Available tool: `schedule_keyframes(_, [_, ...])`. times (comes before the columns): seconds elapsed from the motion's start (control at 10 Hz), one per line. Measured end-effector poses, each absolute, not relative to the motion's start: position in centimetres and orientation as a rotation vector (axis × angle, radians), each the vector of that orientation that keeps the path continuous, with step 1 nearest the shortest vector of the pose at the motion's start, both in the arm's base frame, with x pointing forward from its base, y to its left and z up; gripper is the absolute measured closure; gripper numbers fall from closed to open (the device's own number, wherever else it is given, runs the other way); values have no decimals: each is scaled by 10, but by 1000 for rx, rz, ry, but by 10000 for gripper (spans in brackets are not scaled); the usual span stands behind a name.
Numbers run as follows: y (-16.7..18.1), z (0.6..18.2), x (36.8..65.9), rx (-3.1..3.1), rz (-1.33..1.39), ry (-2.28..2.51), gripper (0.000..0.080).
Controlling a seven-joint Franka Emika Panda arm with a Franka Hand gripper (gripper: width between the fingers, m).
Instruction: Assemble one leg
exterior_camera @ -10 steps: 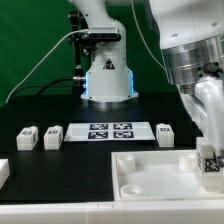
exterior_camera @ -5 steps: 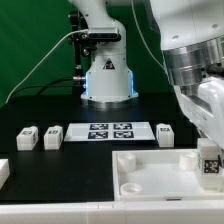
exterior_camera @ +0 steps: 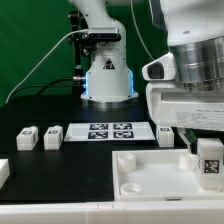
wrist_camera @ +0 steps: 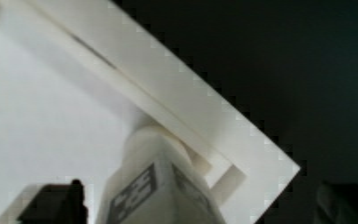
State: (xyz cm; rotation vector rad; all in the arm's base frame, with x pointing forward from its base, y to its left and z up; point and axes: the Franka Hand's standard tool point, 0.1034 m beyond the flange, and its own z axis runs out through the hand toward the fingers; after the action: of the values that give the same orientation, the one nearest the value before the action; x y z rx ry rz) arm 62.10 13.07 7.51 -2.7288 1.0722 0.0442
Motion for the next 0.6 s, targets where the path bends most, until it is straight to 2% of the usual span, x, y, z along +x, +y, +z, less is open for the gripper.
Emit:
schedule_keyframes(0.4, [117,79,626,-2958,-42,341,150])
schedule_keyframes(0.6, [123,79,626,-2993,-53,210,150])
